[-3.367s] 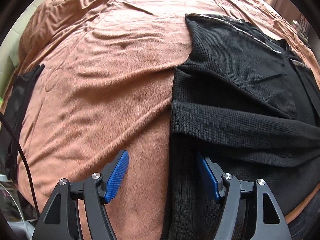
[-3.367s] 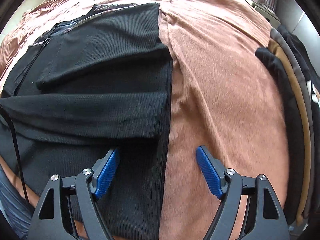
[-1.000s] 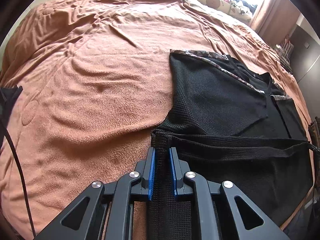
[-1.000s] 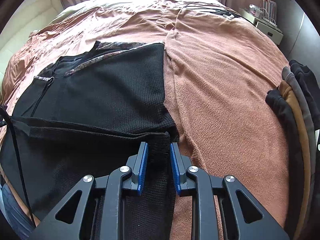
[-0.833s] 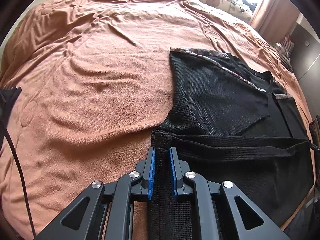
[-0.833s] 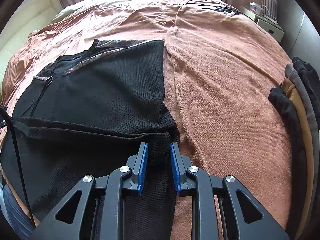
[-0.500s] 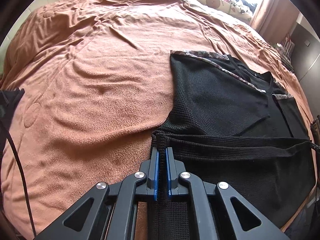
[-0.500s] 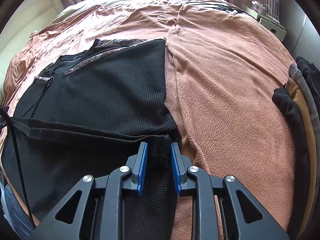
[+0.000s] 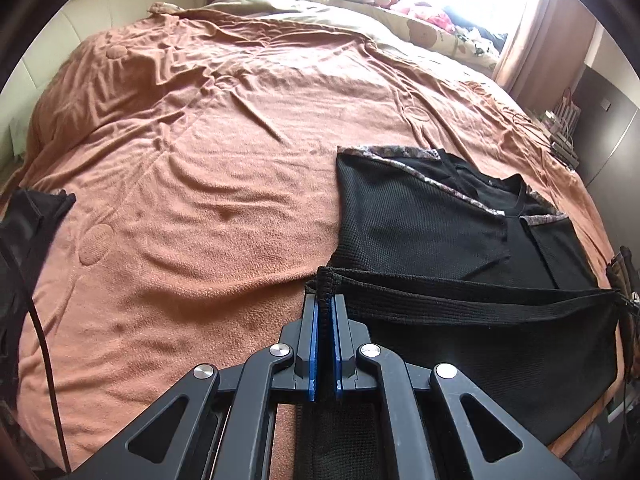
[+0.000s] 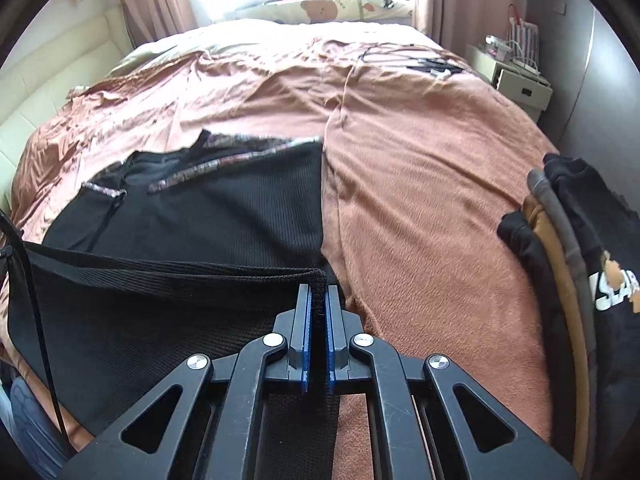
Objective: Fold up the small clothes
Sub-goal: 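Lift the folded edge with both grippers and fold it toward the collar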
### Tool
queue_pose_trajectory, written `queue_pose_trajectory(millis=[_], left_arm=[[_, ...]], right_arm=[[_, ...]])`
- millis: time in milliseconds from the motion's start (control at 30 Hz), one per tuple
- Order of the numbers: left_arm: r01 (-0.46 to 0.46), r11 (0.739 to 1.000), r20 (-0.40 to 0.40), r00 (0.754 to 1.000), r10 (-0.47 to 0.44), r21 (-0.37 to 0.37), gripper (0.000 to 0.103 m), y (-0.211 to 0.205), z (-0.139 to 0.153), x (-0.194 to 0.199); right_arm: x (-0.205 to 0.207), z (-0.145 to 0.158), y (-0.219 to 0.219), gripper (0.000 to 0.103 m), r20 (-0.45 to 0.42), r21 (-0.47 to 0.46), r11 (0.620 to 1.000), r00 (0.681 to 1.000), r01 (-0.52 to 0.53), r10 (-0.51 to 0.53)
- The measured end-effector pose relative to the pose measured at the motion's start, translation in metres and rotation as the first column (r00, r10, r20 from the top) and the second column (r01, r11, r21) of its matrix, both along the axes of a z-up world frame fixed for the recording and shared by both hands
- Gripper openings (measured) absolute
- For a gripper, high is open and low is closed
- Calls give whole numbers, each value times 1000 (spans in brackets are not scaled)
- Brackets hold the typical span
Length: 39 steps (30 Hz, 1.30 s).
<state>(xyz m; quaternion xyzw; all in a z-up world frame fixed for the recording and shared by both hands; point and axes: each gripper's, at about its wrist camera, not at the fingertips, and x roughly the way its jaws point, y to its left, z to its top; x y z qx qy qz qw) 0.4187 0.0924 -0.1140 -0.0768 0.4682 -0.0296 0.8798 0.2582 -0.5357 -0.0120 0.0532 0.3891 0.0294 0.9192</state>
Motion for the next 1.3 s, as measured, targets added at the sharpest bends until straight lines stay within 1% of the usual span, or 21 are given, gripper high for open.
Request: queue_pose_trajectory(millis=[100, 300, 433, 633, 767, 967, 1167, 1300], left_arm=[[-3, 1000, 33, 999, 4, -12, 6, 1, 15, -1], [-16, 1000, 98, 995, 16, -7, 6, 0, 42, 6], [-21, 1000, 138, 990, 21, 2, 6, 0, 58, 14], [-20, 1000, 159, 987, 18, 13, 6, -1, 71, 38], [-17, 999, 154, 988, 12, 31, 6, -6, 72, 60], [-15, 998, 134, 991, 6, 67, 6, -12, 64, 99], [-8, 996, 104, 995, -1, 87, 6, -17, 48, 136], [-10, 996, 80, 997, 3, 87, 6, -17, 33, 157]], right_arm=[[-7, 11, 0, 2, 26, 5, 1000, 1000, 12, -12], [-16, 34, 0, 2, 94, -15, 999, 995, 39, -38], [-9, 42, 0, 2, 115, -26, 998, 992, 51, -48], [15, 48, 2, 2, 126, -45, 998, 991, 54, -48], [36, 48, 2, 2, 119, -46, 997, 992, 56, -50], [78, 43, 3, 2, 94, -59, 996, 994, 62, -56], [121, 33, 5, 2, 65, -68, 996, 996, 58, -54], [146, 26, 5, 2, 52, -79, 995, 997, 53, -49]])
